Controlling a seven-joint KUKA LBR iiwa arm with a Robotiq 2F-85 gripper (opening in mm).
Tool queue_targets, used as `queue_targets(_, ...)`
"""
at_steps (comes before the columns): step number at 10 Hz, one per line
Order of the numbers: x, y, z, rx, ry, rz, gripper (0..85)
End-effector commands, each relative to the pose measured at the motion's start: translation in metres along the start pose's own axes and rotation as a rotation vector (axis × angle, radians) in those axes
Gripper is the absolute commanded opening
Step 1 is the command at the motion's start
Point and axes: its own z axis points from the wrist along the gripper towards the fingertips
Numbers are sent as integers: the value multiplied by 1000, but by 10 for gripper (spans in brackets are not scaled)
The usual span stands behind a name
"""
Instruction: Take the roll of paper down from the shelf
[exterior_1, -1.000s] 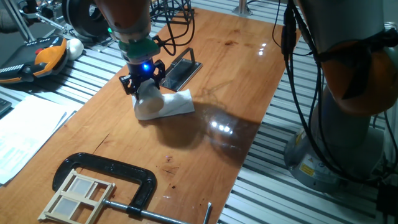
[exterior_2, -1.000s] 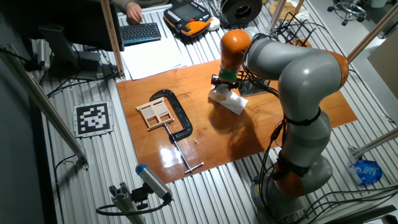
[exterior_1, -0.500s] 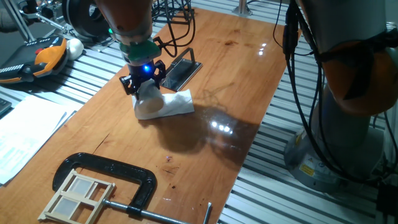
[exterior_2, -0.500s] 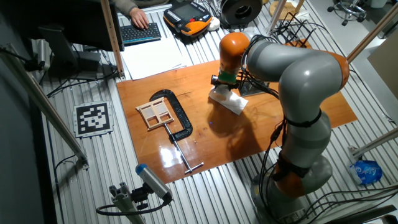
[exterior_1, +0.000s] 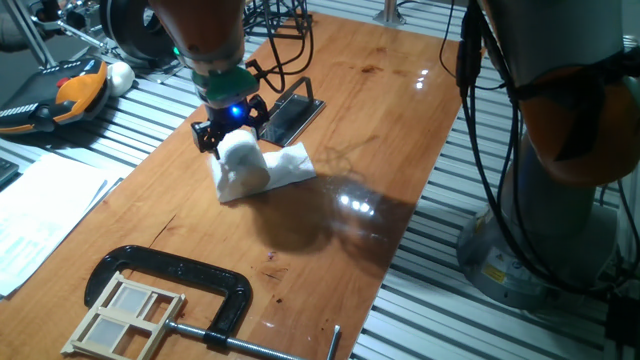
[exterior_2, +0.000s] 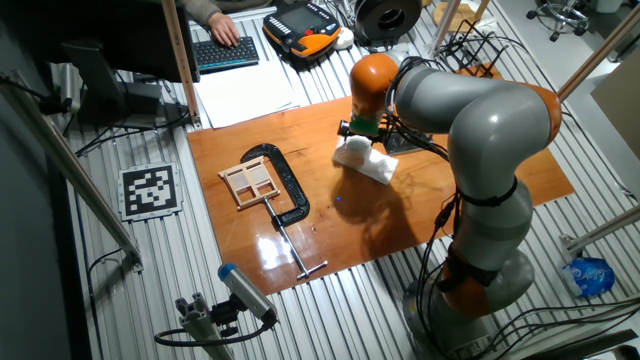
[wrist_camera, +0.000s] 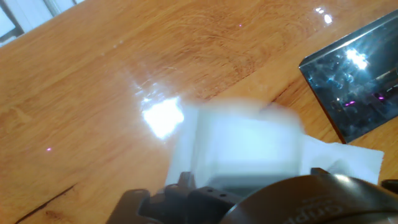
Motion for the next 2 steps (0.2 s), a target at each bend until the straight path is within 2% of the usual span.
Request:
queue_targets(1, 0, 0, -1, 0, -3, -1, 850)
queue_targets(2, -1, 0, -4, 0, -3, -3, 850)
